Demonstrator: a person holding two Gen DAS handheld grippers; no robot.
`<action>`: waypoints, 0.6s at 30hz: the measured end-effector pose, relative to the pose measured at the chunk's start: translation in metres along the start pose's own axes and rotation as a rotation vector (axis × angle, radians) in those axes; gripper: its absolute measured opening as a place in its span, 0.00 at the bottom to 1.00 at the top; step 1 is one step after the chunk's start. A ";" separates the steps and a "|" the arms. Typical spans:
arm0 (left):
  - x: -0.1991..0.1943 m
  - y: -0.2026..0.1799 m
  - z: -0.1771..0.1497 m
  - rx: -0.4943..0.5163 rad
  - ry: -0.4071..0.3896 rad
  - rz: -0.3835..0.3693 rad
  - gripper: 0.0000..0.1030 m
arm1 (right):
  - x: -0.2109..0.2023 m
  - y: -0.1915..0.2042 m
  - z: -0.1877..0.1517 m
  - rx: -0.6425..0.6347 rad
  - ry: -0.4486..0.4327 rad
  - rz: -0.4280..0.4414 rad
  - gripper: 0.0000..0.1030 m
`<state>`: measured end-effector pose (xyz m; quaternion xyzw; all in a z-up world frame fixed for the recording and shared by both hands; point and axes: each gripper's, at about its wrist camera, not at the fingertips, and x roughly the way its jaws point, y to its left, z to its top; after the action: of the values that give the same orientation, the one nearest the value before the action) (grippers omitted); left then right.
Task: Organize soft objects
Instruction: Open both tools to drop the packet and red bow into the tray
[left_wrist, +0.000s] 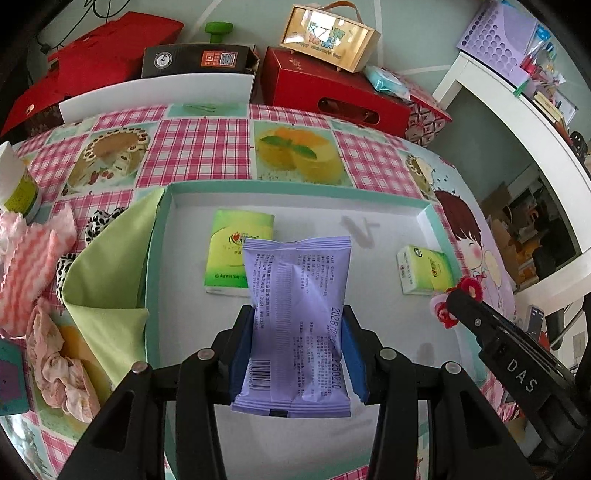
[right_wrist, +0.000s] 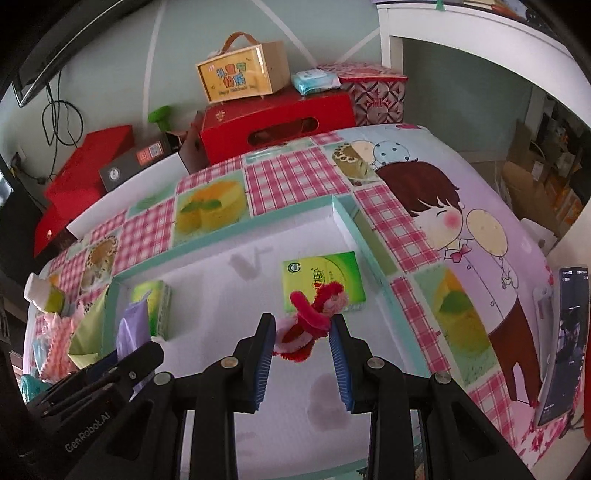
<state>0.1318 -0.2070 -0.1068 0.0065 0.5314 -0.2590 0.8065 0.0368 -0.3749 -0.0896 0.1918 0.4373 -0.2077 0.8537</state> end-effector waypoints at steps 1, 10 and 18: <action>0.000 0.001 -0.001 0.000 0.003 -0.004 0.48 | 0.000 0.001 0.000 -0.001 0.000 -0.003 0.32; -0.013 0.003 0.001 -0.006 -0.008 -0.006 0.60 | -0.006 0.004 0.002 -0.011 -0.016 -0.017 0.34; -0.014 0.011 0.002 -0.028 -0.008 0.020 0.60 | -0.004 0.008 0.001 -0.029 -0.008 -0.026 0.36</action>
<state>0.1338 -0.1919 -0.0970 -0.0006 0.5315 -0.2434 0.8114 0.0400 -0.3680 -0.0845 0.1728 0.4391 -0.2132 0.8555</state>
